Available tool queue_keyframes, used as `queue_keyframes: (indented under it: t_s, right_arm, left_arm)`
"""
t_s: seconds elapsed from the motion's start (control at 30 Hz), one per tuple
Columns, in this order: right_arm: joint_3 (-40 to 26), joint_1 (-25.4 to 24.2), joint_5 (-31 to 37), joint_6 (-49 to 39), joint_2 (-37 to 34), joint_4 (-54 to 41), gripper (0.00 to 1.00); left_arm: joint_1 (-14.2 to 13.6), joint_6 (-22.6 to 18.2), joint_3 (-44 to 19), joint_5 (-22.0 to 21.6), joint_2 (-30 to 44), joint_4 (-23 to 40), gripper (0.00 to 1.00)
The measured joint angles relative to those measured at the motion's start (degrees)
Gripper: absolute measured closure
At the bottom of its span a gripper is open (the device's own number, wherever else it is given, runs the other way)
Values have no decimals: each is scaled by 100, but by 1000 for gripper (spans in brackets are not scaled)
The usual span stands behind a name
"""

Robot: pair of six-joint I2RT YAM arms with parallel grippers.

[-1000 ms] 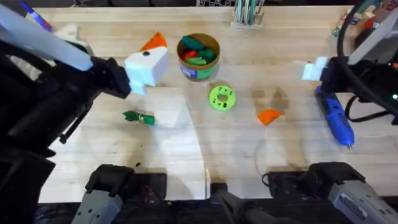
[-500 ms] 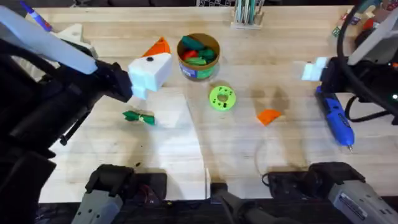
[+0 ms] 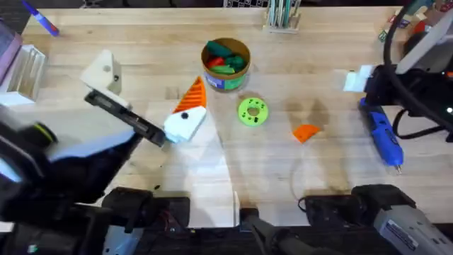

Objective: Pick up the gripper from the table and insert it into the empty holder that is missing its gripper. Then pick up a screw, insert it into the mounting hole, and use the screwdriver to tighten it. Finally, clean up the table by picking up the vegetable and placing it into the bucket.

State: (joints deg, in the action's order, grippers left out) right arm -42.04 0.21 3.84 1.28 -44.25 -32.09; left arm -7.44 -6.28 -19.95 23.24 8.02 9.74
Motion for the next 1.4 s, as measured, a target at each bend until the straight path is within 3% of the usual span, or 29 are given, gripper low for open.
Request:
queue_keyframes:
  t_s: [0.17,0.33,0.6,1.4]
  right_arm:
    - [0,0,0,0,0,-2,59]
    - [0,0,0,0,0,-2,58]
    - [0,0,0,0,0,-4,60]
    - [0,0,-2,0,0,21,59]
  left_arm:
    - [-4,267,1076,197,-699,-844,14]
    - [-95,566,1825,321,-777,-1760,14]
    - [-293,727,1959,444,-761,-684,14]
    - [-293,743,1954,403,-766,-670,15]
